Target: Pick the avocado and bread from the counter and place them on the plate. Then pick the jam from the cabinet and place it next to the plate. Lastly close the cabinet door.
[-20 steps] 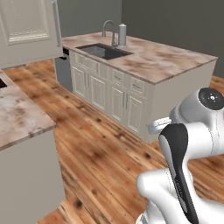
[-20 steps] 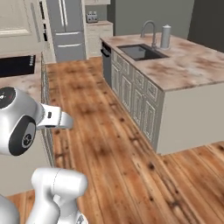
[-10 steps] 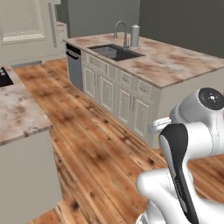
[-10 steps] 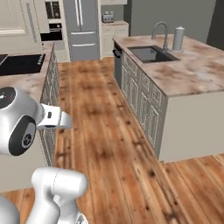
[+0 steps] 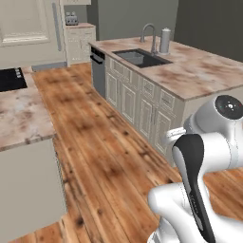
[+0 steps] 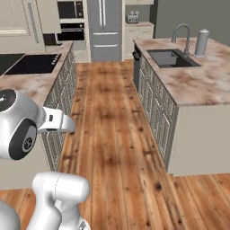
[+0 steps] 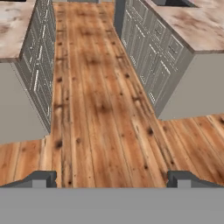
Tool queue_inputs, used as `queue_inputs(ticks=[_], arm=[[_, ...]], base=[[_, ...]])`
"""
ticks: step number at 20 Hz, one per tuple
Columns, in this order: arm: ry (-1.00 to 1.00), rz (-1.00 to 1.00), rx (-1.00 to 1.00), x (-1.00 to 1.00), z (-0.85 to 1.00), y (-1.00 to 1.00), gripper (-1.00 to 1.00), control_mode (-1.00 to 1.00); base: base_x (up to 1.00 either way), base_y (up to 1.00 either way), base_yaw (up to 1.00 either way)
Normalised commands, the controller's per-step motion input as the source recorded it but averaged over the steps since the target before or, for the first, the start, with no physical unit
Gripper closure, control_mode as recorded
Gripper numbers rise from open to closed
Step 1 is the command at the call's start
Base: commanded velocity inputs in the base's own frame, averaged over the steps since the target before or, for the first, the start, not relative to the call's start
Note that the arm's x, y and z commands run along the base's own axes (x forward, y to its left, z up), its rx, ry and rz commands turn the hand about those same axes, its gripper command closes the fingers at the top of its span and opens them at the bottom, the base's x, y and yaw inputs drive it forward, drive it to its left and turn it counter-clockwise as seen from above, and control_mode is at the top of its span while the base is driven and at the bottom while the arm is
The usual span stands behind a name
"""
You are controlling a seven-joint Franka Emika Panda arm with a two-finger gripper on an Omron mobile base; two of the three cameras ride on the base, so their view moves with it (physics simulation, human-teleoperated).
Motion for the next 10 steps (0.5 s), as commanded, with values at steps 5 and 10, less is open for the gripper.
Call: queue_inputs(ticks=[5,10], arm=[[0.00,0.00,0.00,0.00,0.00,0.00,-1.00,1.00],[0.00,0.00,0.00,0.00,0.00,0.00,-1.00,1.00]], base=[[0.28,-0.47,0.29],[0.33,-0.47,0.29]])
